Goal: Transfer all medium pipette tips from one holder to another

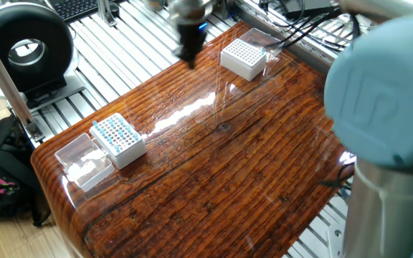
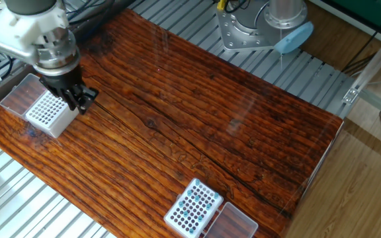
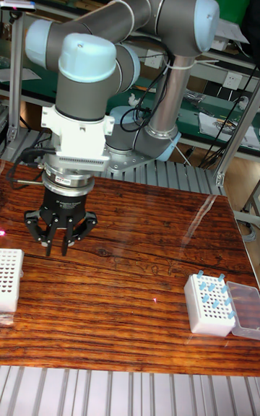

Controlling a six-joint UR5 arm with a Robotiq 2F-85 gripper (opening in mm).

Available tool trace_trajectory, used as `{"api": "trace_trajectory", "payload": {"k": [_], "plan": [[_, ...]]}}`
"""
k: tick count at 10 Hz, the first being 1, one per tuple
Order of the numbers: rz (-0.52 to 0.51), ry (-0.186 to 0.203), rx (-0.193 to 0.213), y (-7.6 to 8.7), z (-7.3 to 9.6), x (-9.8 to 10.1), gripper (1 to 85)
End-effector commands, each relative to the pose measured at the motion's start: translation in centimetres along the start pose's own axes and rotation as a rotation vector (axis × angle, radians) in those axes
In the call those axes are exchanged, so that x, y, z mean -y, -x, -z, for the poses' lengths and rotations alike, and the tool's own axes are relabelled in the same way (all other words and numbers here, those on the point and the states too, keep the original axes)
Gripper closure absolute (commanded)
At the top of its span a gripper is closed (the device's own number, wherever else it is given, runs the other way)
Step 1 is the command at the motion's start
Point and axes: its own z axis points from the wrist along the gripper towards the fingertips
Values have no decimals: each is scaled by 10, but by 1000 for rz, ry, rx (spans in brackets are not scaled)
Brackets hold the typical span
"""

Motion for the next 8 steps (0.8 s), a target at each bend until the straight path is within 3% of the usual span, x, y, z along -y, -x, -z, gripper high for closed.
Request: {"api": "trace_trajectory", "payload": {"k": [1, 3, 6, 8], "plan": [[-70, 12, 39, 2, 1, 8, 500], [3, 10, 27, -8, 1, 50, 480], [90, -45, -9, -38, -3, 124, 483], [139, -36, -6, -45, -7, 152, 470]]}}
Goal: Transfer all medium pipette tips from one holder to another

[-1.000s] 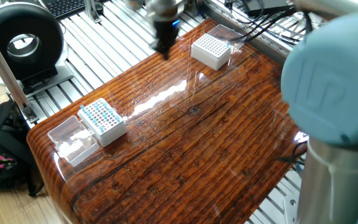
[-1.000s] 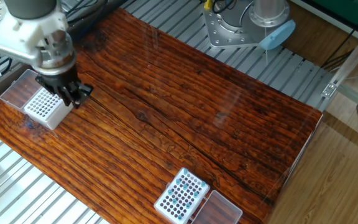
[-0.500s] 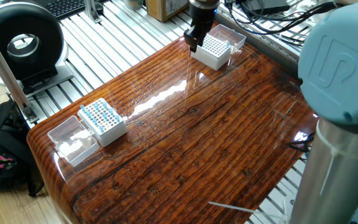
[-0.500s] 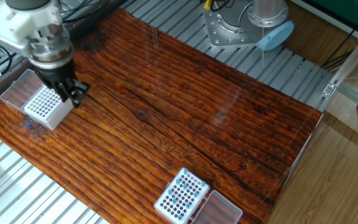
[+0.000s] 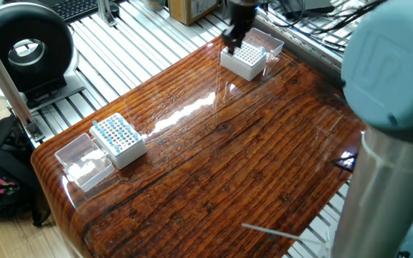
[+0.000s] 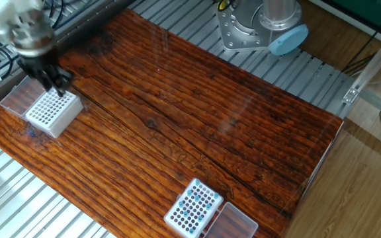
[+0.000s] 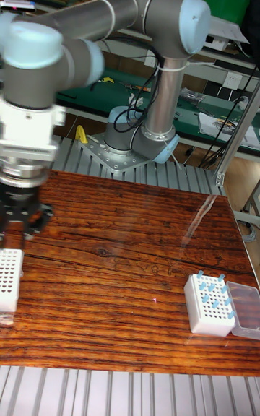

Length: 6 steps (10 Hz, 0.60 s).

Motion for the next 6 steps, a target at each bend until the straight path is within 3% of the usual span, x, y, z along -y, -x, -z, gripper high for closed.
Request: {"api": "trace_trajectory", "payload": {"k": [1, 4, 6], "plan": [[52, 4, 4, -16, -6, 40, 463], [11, 78, -1, -14, -17, 15, 463], [14, 69, -2, -20, -21, 18, 470]]}}
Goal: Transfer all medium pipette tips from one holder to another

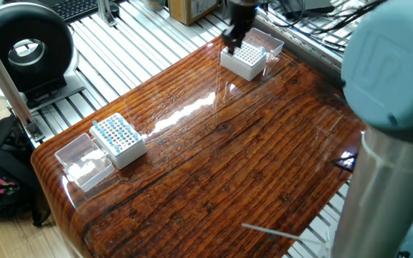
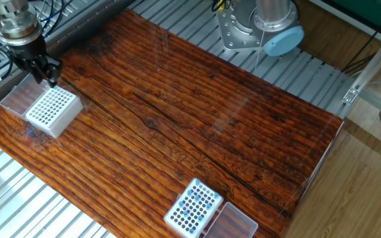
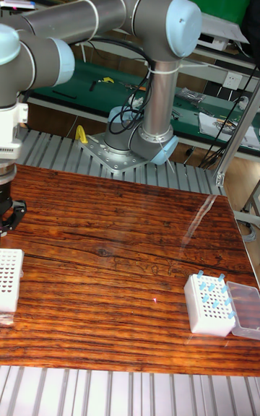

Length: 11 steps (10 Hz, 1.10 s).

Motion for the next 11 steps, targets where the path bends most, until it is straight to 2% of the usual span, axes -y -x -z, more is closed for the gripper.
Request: {"api": "trace_trajectory", "payload": {"k": [1, 2, 5, 7, 11], "plan": [[0, 14, 7, -8, -6, 1, 473], [2, 3, 8, -10, -7, 5, 483], [-4, 17, 19, -4, -12, -2, 483], [-3, 12, 19, 0, -11, -2, 497], [-6, 0, 7, -5, -16, 2, 540]]}}
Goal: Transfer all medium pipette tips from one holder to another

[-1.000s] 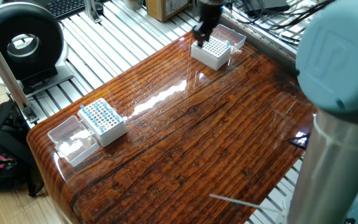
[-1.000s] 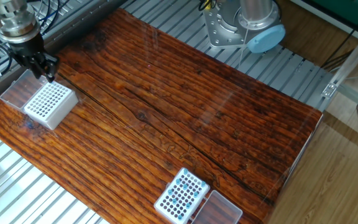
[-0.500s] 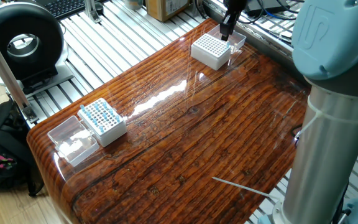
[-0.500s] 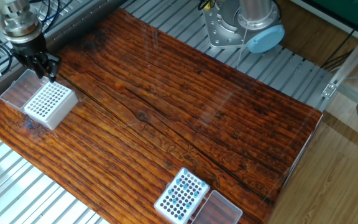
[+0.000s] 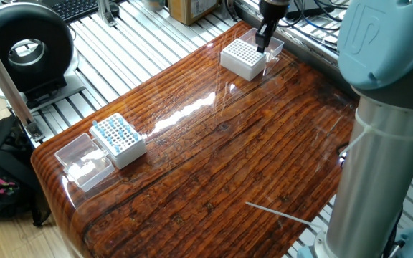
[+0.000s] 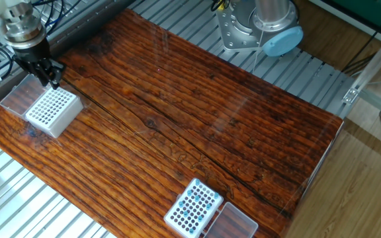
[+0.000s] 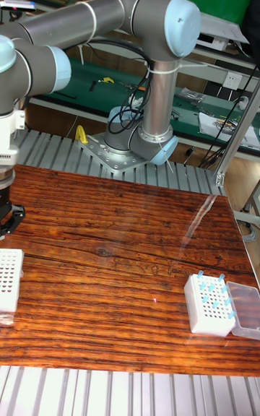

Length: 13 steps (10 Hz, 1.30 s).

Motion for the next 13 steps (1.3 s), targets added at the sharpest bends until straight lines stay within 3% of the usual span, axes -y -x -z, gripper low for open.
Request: {"api": "trace_trajectory", "payload": {"k": [1, 13], "plan": [[-6, 0, 3, -2, -2, 1, 540], [-4, 13, 7, -3, -6, -2, 583]]}}
